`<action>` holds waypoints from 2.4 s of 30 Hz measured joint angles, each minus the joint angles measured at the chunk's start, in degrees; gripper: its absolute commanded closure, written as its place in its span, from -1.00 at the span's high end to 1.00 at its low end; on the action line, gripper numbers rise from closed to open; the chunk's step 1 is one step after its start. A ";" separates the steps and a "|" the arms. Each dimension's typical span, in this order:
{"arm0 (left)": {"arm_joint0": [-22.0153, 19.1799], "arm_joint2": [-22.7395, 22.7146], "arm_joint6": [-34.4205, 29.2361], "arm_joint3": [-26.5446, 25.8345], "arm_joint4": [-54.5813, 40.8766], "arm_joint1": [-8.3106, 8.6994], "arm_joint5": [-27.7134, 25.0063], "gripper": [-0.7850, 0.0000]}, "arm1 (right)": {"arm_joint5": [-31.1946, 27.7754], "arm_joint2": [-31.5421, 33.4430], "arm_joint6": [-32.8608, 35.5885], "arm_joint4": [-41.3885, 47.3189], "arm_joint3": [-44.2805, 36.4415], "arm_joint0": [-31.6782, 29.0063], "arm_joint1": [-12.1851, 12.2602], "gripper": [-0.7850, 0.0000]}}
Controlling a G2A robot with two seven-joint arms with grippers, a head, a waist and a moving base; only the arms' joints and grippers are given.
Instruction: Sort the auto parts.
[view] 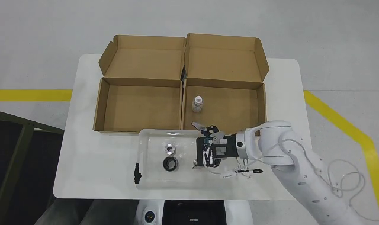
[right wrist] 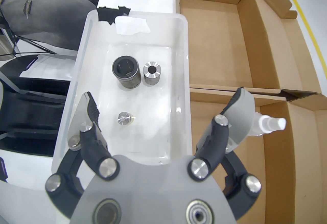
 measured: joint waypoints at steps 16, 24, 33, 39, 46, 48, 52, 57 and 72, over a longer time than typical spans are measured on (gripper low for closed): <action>0.00 0.00 0.00 0.00 0.00 0.00 0.00 1.00 | 0.05 -5.74 1.97 -8.59 2.29 -1.63 0.47 1.00; 0.00 0.00 0.00 0.00 0.00 0.00 0.00 1.00 | 1.04 -8.35 3.99 -11.97 3.13 0.29 0.27 0.91; 0.00 0.00 0.00 0.00 0.00 0.00 0.00 1.00 | 1.68 -11.60 6.17 -12.94 4.21 2.44 -0.19 0.76; 0.00 0.00 0.00 0.00 0.00 0.00 0.00 1.00 | 2.37 -13.70 8.47 -13.18 4.89 3.52 -0.50 0.44; 0.00 0.00 0.00 0.00 0.00 0.00 0.00 1.00 | 2.36 -15.81 9.71 -12.27 6.00 4.24 -0.78 0.30; 0.00 0.00 0.00 0.00 0.00 0.00 0.00 1.00 | 2.36 -16.34 10.01 -12.27 6.28 4.53 -0.86 0.15; 0.00 0.00 0.00 0.00 0.00 0.00 0.00 1.00 | 2.61 -17.22 10.42 -12.67 6.68 5.02 -0.96 -0.24; 0.00 0.00 0.00 0.00 0.00 0.00 0.00 1.00 | 2.94 -18.03 10.76 -12.79 6.89 5.62 -1.01 -0.48; 0.00 0.00 0.00 0.00 0.00 0.00 0.00 1.00 | 2.99 -17.24 8.96 -9.48 4.72 6.79 -0.60 -1.00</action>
